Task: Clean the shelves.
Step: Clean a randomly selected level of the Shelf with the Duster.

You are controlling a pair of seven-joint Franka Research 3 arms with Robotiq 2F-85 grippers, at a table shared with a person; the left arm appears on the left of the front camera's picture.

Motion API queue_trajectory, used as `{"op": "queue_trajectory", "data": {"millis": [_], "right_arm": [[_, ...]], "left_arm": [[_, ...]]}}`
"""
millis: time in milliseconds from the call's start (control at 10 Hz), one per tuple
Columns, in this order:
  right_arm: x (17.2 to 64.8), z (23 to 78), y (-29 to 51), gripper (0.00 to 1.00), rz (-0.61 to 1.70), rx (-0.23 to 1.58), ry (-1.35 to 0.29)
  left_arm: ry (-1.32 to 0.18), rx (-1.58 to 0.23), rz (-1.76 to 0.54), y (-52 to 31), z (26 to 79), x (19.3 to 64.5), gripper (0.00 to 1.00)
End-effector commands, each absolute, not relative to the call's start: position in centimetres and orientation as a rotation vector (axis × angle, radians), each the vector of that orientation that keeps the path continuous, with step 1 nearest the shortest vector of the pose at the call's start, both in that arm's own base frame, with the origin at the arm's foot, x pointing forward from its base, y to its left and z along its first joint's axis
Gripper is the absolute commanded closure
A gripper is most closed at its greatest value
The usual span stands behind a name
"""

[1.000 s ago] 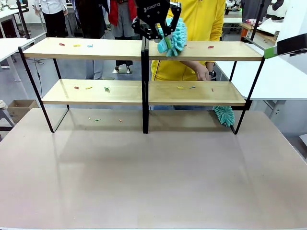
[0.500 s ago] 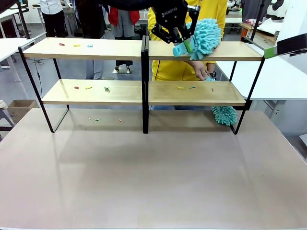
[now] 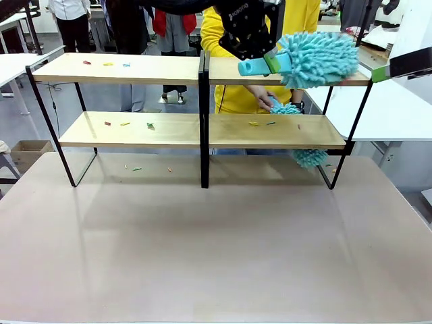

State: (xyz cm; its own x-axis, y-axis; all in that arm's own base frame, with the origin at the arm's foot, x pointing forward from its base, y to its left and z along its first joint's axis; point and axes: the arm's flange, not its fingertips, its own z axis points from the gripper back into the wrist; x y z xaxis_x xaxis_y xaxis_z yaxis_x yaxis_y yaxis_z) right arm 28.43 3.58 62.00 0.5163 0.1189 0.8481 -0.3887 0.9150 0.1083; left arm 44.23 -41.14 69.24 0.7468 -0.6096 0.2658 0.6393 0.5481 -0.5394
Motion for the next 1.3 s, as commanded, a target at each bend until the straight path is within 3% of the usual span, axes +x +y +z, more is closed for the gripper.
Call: {"op": "queue_trajectory", "data": {"millis": [0,200,800,1000,1200], "right_arm": [[28.4,62.0,3.5,0.00,0.310,0.306,-0.985],[28.4,62.0,3.5,0.00,0.310,0.306,-0.985],[28.4,62.0,3.5,0.00,0.310,0.306,-0.985],[28.4,62.0,3.5,0.00,0.310,0.306,-0.985],[28.4,62.0,3.5,0.00,0.310,0.306,-0.985]], "left_arm": [[0.074,-0.707,-0.860,-36.1,71.8,43.5,0.87],[-0.036,-0.633,-0.776,-31.7,73.4,42.0,0.87],[-0.131,-0.675,-0.623,-23.4,75.2,41.6,0.87],[-0.242,-0.628,-0.381,-15.4,76.8,39.2,0.87],[-0.374,-0.618,-0.112,-5.6,78.0,33.6,0.87]]}}
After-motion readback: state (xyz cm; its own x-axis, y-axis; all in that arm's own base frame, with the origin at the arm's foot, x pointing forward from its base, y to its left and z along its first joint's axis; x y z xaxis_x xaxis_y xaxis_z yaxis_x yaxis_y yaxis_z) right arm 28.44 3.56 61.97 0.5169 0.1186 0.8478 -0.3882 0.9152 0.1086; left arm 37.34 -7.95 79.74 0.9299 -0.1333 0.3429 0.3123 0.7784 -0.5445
